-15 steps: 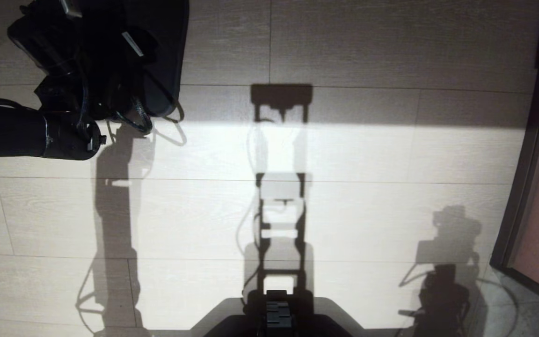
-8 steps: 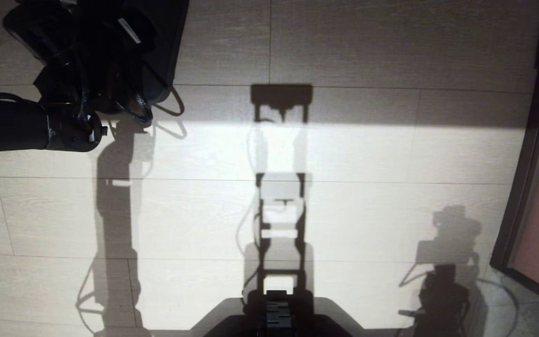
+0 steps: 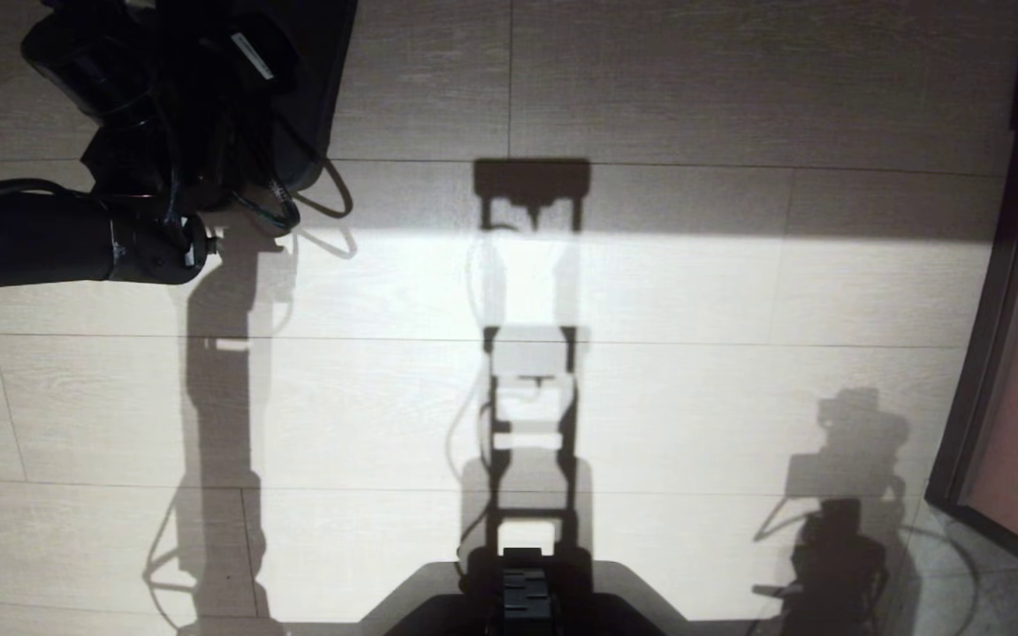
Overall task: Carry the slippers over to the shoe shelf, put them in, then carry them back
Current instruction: Pick up the slippers on the floor
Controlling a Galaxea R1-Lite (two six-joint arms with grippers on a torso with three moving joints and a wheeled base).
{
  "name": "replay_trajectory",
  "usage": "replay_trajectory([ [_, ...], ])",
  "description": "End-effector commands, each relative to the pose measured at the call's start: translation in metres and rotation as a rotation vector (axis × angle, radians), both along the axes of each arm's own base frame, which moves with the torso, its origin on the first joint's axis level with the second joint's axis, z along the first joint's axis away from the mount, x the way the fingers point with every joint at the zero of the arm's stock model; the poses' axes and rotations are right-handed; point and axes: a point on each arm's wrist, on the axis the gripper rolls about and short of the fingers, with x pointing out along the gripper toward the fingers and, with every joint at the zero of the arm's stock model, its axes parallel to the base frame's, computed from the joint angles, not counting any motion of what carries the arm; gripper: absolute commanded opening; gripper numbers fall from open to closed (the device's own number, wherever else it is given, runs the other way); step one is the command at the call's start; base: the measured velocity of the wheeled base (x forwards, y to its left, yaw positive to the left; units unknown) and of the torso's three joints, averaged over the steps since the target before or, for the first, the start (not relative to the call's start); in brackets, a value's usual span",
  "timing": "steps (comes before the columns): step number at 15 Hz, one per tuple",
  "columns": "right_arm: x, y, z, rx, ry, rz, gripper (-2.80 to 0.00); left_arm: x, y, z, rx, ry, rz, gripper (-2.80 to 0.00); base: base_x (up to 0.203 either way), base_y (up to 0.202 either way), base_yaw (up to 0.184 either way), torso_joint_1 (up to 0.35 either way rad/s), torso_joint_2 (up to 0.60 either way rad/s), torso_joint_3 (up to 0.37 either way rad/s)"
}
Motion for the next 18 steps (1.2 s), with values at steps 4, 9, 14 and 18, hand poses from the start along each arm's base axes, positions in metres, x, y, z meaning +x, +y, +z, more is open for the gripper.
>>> replay_trajectory([
  [4, 0.0, 0.0, 0.0, -0.001, -0.002, 0.0, -2.8, 0.0, -0.001, 0.003, -0.004, -0.022, -0.001, 0.0, 0.0, 0.0, 0.0, 0.0, 0.0, 0.0],
  [9, 0.0, 0.0, 0.0, -0.001, -0.002, 0.0, -2.8, -0.005, 0.002, 0.008, -0.005, -0.041, 0.008, 0.0, 0.0, 0.0, 0.0, 0.0, 0.0, 0.0],
  [14, 0.0, 0.0, 0.0, -0.001, -0.002, 0.001, -2.8, -0.008, 0.003, 0.01, -0.007, -0.068, 0.016, 0.0, 0.0, 0.0, 0.0, 0.0, 0.0, 0.0],
  [18, 0.0, 0.0, 0.0, -0.001, -0.002, 0.0, -2.8, -0.007, 0.004, 0.01, 0.004, -0.068, 0.023, -2.8, 0.0, 0.0, 0.0, 0.0, 0.0, 0.0],
])
